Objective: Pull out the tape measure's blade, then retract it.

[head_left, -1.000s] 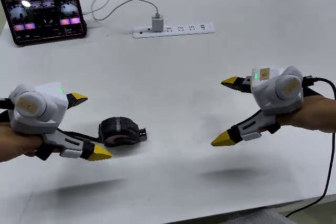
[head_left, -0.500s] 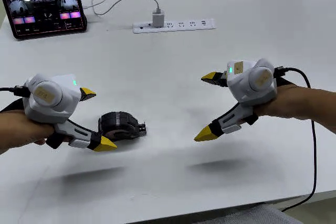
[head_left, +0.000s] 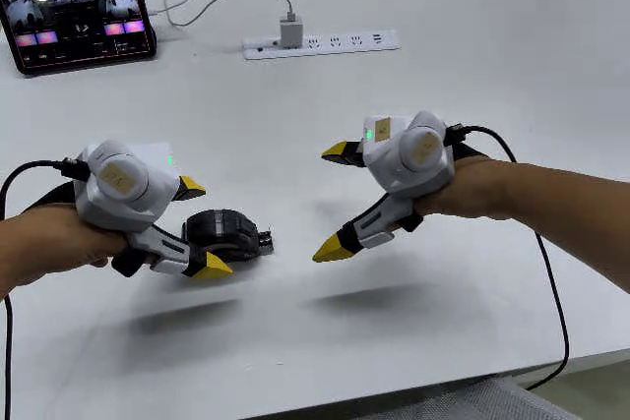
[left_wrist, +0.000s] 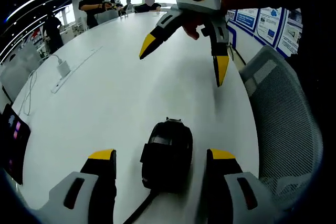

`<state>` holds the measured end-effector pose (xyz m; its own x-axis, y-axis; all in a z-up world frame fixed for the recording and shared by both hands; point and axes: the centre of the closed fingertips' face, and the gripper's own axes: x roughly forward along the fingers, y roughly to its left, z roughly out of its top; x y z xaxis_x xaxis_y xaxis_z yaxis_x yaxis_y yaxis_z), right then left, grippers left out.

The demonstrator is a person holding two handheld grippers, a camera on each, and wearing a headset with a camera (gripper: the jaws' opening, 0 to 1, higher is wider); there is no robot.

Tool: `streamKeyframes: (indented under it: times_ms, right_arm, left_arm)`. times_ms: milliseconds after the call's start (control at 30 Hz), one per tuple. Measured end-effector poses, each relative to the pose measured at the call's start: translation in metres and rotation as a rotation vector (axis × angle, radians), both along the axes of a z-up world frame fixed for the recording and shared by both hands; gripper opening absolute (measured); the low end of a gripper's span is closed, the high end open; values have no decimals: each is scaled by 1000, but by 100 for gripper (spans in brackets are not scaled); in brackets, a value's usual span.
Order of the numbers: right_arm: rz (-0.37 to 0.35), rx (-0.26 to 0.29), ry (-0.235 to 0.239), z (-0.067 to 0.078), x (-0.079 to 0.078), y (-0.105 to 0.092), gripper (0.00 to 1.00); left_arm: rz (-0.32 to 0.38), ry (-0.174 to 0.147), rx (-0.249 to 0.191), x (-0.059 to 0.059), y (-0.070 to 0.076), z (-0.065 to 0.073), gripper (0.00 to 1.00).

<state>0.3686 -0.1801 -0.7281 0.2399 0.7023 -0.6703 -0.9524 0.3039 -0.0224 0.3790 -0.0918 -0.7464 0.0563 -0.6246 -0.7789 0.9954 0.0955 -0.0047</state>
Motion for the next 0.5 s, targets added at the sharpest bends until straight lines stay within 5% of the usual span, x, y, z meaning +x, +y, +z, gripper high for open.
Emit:
streamKeyframes:
  times_ms: [367,400,433,500]
  right_arm:
    - [66,-18,9,-9,-2,19,75]
    - [73,-18,14,-10,-3,22,72]
    - [80,-19,17,-11,-3,23,71]
    - [92,-23,17,-12,-3,25,67]
  left_arm:
    - [-47,4,46,-8,-6,-6,43]
    - [-33,-30,54,-1,-5,-7,36]
    - [-48,-4,54,-5,-5,-8,34]
    - [-57,-13,63,-4,-4,-8,34]
